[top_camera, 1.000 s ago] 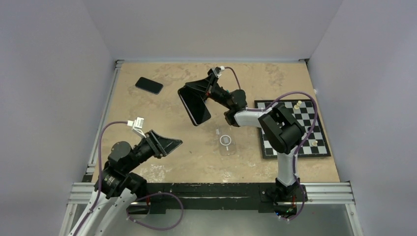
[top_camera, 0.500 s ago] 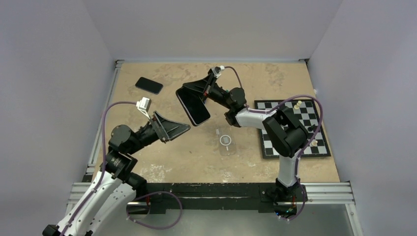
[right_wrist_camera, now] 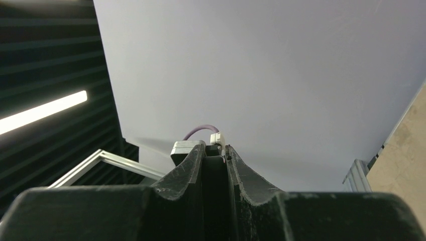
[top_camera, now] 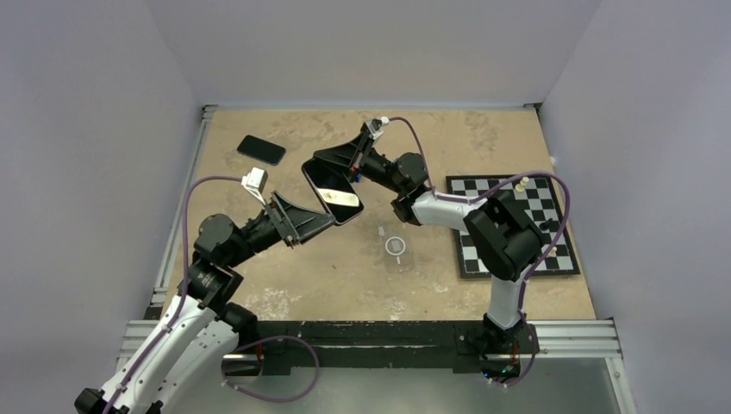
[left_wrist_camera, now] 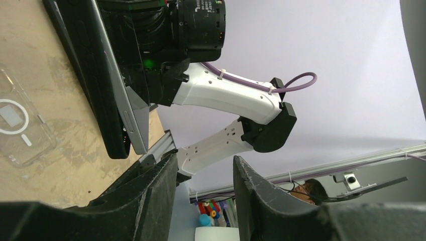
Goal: Take the phone out of the phone case
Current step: Remove the phone case from the phone.
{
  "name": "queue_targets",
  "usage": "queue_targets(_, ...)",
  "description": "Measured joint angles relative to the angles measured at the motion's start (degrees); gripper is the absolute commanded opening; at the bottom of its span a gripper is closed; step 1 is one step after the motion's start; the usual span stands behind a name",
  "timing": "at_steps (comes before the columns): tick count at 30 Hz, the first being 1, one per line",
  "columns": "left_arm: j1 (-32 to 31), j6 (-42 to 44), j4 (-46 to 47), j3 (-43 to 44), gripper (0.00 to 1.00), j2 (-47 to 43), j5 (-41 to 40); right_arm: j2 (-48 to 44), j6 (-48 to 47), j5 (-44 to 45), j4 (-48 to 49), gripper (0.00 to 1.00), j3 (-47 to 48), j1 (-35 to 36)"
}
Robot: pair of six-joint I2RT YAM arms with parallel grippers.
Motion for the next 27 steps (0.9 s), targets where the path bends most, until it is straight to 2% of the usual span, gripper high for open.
queue_targets(4, 0.0, 0.9, -3.3, 1.0, 0.41, 0.0, -1.0, 0.0, -1.2, 0.0, -1.4, 0.0, 0.0, 0.1)
queue_targets(10, 0.0, 5.8, -10.4, 3.5, 0.42, 0.3, -2.8, -0.4, -2.2, -0.1, -3.0, 0.0, 0.0, 0.0)
queue_targets(13, 0.0, 8.8, -13.4, 4.7, 0.48, 0.3, -3.6, -1.4, -2.4, -0.1, -3.8, 0.0, 0.0, 0.0)
queue_targets(20, 0.0, 11.5, -13.6, 5.2, 0.5, 2.5, -3.9, -4.0, -3.0, -0.1, -4.7, 0.0, 0.1, 0.1)
queue_targets(27, 0.0, 13.3, -13.3, 5.2, 0.57, 2.7, -3.0, -4.1, -2.9, -0.1, -4.6, 0.0, 0.1, 0.1)
